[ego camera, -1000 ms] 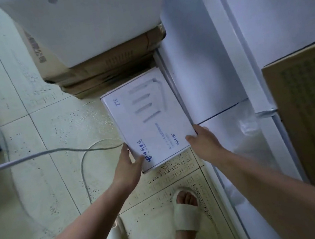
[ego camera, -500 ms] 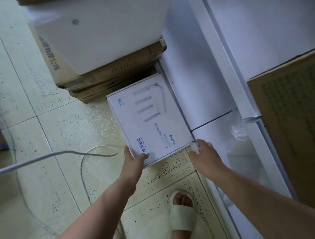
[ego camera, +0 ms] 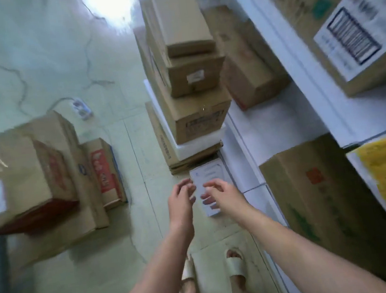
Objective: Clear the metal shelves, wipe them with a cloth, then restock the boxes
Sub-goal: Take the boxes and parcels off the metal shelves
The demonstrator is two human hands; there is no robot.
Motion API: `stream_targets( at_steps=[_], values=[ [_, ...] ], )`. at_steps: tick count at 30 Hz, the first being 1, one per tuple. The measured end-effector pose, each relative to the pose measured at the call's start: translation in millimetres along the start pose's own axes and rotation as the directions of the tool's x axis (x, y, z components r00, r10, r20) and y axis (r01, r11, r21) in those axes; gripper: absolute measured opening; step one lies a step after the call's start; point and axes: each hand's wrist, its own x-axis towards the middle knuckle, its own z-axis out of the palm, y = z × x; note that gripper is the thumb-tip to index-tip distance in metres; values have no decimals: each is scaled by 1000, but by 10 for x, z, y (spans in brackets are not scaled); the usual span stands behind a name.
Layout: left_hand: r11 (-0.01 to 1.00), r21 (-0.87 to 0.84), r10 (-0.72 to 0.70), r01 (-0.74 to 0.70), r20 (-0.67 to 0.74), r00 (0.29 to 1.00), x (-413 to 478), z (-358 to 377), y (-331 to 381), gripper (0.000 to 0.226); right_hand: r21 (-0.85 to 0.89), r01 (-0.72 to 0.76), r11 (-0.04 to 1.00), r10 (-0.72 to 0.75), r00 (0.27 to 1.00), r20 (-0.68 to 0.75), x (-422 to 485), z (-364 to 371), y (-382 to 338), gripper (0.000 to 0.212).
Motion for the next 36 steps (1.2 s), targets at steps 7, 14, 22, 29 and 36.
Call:
stream_targets(
  at_steps=[7,14,22,29,36],
  values=[
    [887,-259,308,-382,-282,908,-1498,-1127,1073,24,99,288,953,-302,933,195,-1505,439,-984,19],
    [671,-366,263,-644,-695,669,-3205,-2111,537,24,147,433,889,-427,672,604,-2896,1290,-1241,16],
    [579,-27,274,-815,-935,226,-5363,-3288,-157,24,183,499,847,-352,269,897,-4603,2645,-978,18],
    [677,333,440,-656,-898,-2,-6797,-4441,-755,18,270,558,785,-356,49,933,-6015,3776,-461,19],
    [706,460,455,-538,-877,-153,-8058,-5507,-1281,17,353,655,668,-351,-141,926,-7081,4832,8,20]
  ],
)
